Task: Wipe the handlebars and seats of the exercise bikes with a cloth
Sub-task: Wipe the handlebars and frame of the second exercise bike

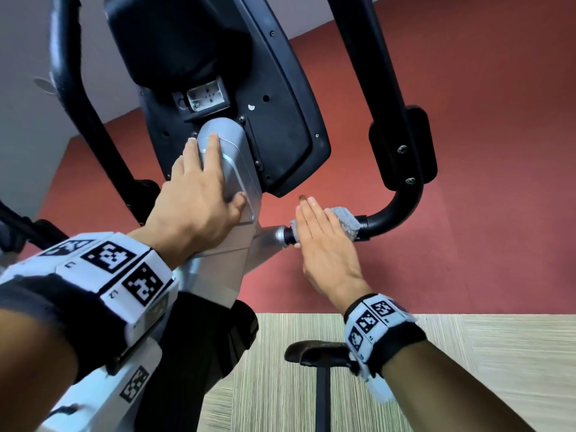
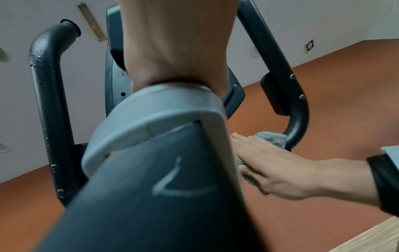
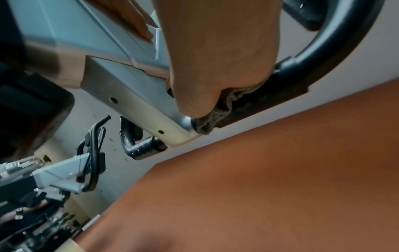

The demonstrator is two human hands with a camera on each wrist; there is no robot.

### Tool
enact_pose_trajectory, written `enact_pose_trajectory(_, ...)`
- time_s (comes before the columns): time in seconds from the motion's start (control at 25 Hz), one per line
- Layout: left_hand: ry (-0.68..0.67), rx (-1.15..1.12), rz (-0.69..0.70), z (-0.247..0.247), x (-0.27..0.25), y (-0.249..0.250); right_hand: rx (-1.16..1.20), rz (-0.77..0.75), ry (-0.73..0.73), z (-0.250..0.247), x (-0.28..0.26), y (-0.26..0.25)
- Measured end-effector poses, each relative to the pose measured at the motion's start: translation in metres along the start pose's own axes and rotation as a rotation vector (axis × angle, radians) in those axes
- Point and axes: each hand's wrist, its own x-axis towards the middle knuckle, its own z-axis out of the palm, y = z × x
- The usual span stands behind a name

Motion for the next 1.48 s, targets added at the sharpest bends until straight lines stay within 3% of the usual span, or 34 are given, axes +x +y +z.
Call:
enact_pose_trajectory(0.16, 0.002, -0.003, 0.008, 0.001, 0.001, 0.001, -0.074, -0.1, -0.016, 0.011, 0.002, -0.01)
enact_pose_trajectory(0.4, -0.003, 0.002, 0.012, 0.001, 0.001, -0.002, -0.01, 0.024, -0.061, 0.011, 0.023, -0.029)
enact_pose_trajectory(0.56, -0.002, 0.005, 0.021, 0.0, 0.001, -0.001, -0.114, -0.108, -0.061, 0.015, 0.001, -0.008)
enact_pose_trajectory(0.72, -0.003, 0.006, 0.007, 0.001, 0.002, -0.003, 0.001, -0.066, -0.152, 0.003, 0.03, -0.016)
enact_pose_trajectory(0.92, 0.003, 0.009, 0.013, 0.001, 0.001, -0.001, -0.155, -0.193, -0.016, 0.022, 0.003, 0.003)
enact_pose_trajectory(1.12, 0.001, -0.009, 0.004, 0.0, 0.002, -0.001, -0.129, -0.194, -0.003, 0.023, 0.011, 0.001)
enact_pose_trajectory(1.28, 0.004, -0.014, 0.009, 0.0, 0.001, -0.001, -0.166, -0.264, 0.071, 0.027, -0.008, 0.028)
enact_pose_trajectory(1.48, 0.007, -0.017, 0.015, 0.0, 0.001, -0.001, -0.156, -0.238, 0.08, 0.019, -0.03, 0.059)
